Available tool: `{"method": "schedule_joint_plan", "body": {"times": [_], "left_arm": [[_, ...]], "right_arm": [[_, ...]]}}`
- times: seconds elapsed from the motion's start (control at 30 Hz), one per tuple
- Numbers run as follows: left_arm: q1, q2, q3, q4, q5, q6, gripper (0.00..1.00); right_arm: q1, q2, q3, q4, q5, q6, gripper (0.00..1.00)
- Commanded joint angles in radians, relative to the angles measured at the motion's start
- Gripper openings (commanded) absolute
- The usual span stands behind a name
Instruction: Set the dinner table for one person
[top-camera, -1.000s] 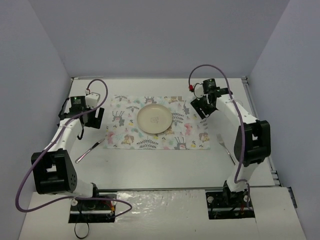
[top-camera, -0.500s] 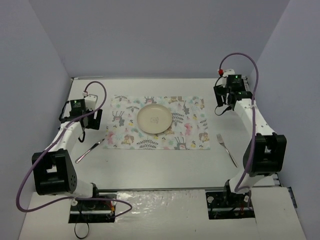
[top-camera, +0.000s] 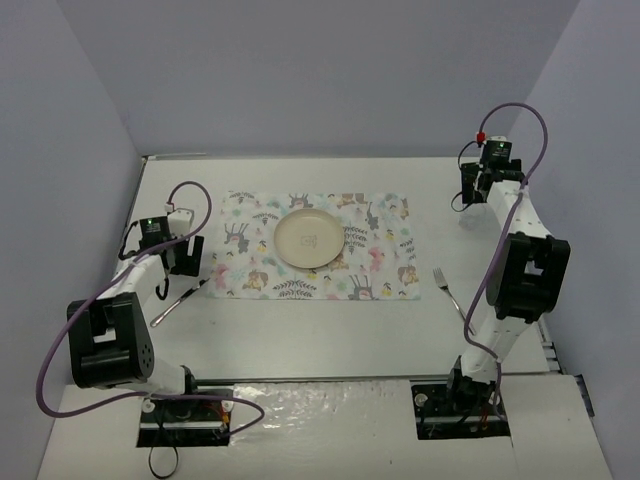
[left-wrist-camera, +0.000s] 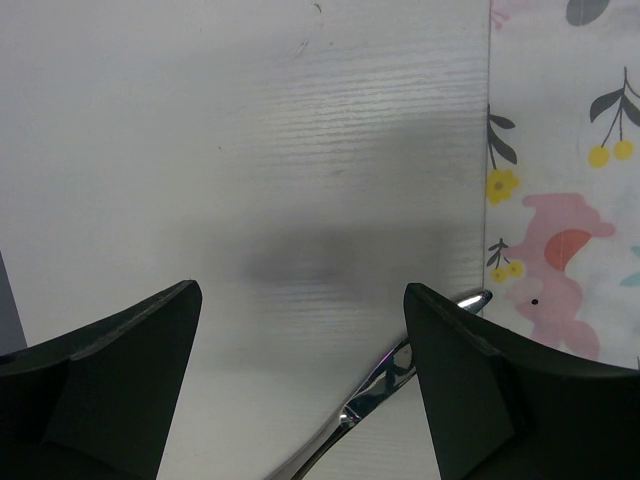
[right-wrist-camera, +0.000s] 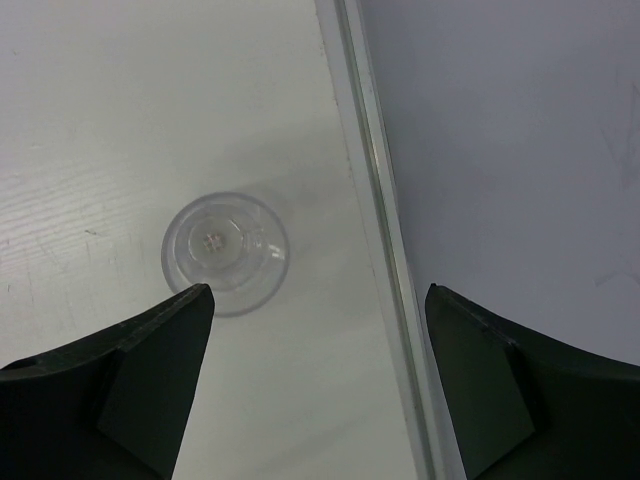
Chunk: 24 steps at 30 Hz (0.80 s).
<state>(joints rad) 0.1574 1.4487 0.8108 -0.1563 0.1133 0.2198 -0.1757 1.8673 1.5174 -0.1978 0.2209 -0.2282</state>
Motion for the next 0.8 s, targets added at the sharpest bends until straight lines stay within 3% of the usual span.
{"method": "schedule_joint_plan", "body": {"times": [0.0, 0.33, 0.4, 0.5, 0.57, 0.77], "left_arm": [[0.008, -0.043, 0.019, 0.078, 0.03, -0.014, 0.8], [0.011, -0.027, 0.029, 0.065, 0.069, -0.016, 0.8], [0.011, -0.022, 0.033, 0.061, 0.069, -0.017, 0.8], [0.012, -0.018, 0.036, 0.058, 0.071, -0.019, 0.8], [0.013, -0.019, 0.034, 0.056, 0.072, -0.017, 0.8], [0.017, -0.023, 0.029, 0.051, 0.082, -0.02, 0.8]], "right_arm": [[-0.005, 0.077, 0.07, -0.015, 0.011, 0.02, 0.82], [-0.026, 0.212, 0.098, -0.033, 0.024, 0.011, 0.74], [-0.025, 0.227, 0.1, -0.038, 0.005, 0.005, 0.63], [-0.027, 0.255, 0.108, -0.061, -0.032, 0.0, 0.29], [-0.025, 0.27, 0.11, -0.069, -0.053, 0.002, 0.0], [-0.024, 0.156, 0.118, -0.082, -0.092, 0.001, 0.0]]}}
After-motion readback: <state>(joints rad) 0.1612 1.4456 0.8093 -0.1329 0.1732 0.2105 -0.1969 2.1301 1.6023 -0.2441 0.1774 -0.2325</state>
